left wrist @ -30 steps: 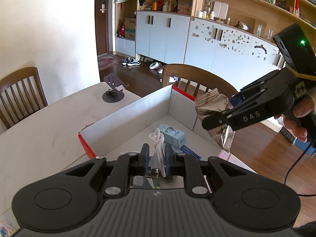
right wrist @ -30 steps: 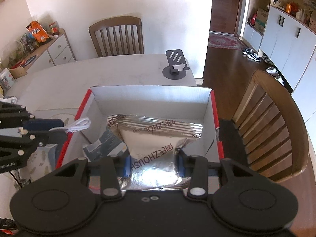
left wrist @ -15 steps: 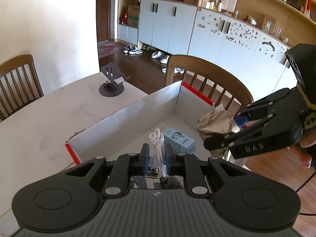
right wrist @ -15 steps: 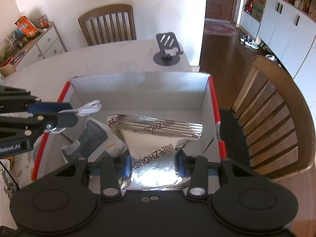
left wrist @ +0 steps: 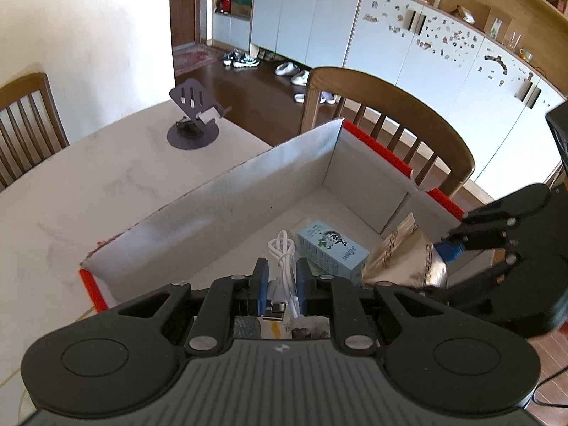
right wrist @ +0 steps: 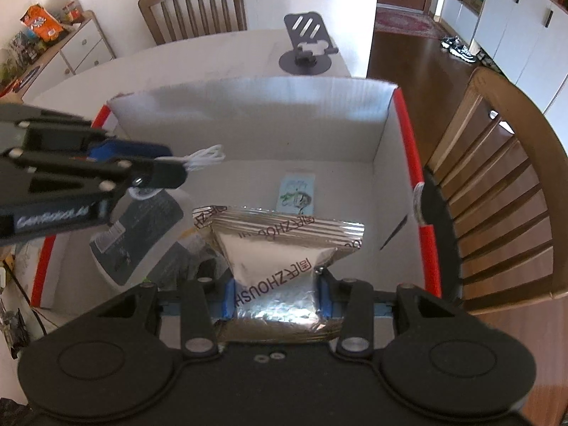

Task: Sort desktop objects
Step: 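Lower into the box and open left tool on the cable while right tool releases the foil packet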

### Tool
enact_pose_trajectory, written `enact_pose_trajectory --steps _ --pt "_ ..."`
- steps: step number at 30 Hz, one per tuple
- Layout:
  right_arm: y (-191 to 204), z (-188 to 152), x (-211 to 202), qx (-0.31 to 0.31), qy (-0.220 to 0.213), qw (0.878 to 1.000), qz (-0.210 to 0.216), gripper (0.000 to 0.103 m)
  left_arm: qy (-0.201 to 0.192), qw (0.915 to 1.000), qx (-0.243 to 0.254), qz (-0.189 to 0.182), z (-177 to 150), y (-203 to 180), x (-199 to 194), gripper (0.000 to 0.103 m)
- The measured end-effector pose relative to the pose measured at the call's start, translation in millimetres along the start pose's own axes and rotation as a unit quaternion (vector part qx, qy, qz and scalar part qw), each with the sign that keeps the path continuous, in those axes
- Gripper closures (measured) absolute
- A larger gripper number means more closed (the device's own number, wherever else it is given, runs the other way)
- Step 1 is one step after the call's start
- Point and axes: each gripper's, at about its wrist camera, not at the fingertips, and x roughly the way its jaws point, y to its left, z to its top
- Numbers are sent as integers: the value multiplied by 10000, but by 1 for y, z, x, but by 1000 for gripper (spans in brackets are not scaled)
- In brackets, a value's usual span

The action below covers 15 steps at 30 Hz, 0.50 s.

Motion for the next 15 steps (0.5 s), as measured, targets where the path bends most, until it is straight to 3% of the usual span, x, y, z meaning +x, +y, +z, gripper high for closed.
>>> enact_pose_trajectory --steps 1,15 --pt "0 -1 2 -9 25 10000 12 62 37 10000 11 -2 1 0 3 88" --pt "-7 -7 23 139 250 9994 184 62 474 9988 40 -94 6 -5 41 88"
